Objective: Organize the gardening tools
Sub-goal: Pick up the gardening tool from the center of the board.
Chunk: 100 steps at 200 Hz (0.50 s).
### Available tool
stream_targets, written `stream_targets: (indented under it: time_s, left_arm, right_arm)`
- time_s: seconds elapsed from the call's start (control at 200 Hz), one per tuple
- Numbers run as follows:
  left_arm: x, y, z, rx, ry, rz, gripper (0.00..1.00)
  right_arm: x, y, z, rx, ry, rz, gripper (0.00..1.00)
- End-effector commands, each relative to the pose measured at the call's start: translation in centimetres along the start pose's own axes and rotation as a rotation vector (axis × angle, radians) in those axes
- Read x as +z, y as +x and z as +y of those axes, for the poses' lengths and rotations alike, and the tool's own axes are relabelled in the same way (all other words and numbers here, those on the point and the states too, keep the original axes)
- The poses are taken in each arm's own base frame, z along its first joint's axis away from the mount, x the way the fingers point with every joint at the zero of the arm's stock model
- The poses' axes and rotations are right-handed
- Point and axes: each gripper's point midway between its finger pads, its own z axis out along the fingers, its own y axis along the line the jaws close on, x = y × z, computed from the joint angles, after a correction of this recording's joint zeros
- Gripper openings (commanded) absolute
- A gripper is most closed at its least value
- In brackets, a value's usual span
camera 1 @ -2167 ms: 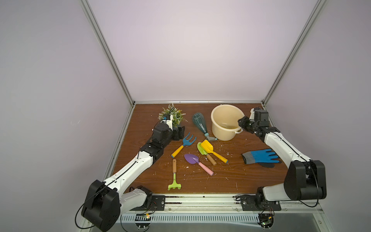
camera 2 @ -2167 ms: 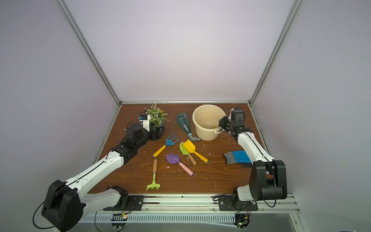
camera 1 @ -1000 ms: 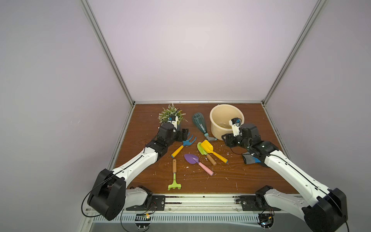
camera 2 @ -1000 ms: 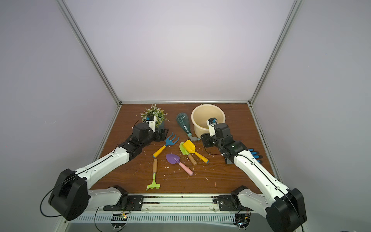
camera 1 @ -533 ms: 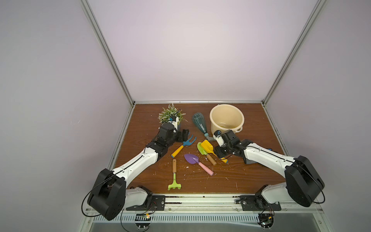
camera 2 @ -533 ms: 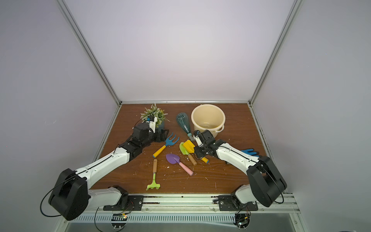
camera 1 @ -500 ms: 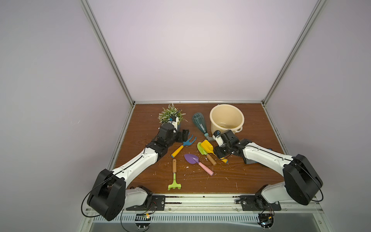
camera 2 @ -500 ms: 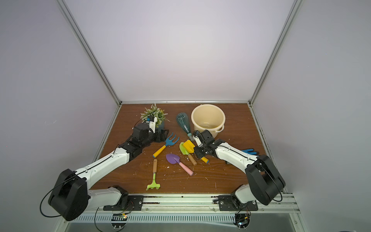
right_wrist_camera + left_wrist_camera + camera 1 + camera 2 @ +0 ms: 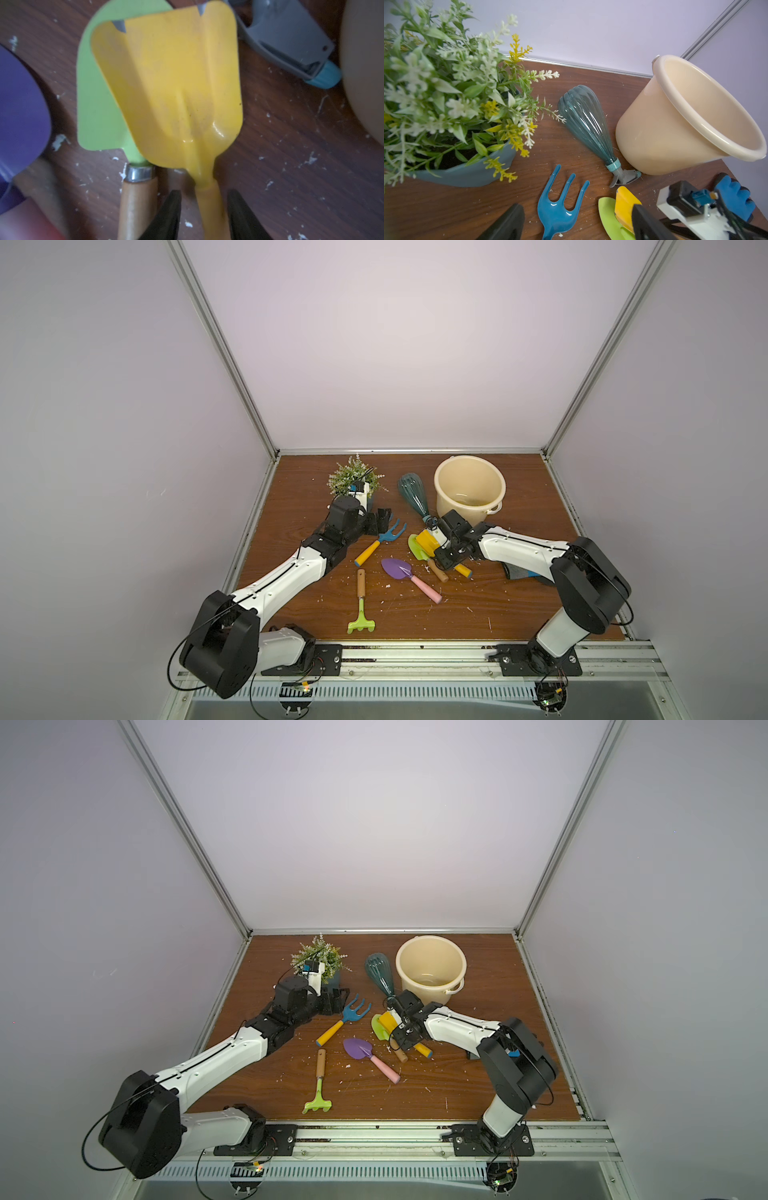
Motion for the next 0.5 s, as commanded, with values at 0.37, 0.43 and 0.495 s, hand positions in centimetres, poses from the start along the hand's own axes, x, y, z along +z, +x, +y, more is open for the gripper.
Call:
stream_targets:
  time_s: [0.37,0.43,0.495]
  left_arm:
    - [0.1,0.3,0.1,-0.004,-0.011,-0.014,0.85]
    - [0.1,0.1,0.1,-0.005,-0.014,-0.018,0.85]
    - [0.2,0.0,0.2,-0.003,-0.022,-0.021,0.85]
  right_arm:
    - [0.6,-0.7,0.0,-0.016,0.022,0.021,0.13]
    - [-0.1,-1.3,0.0,-0.016,0.023,-0.004,0.11]
    - [-1.2,-2.2,-0.2,-0.015,0.029,-0.041,0.1]
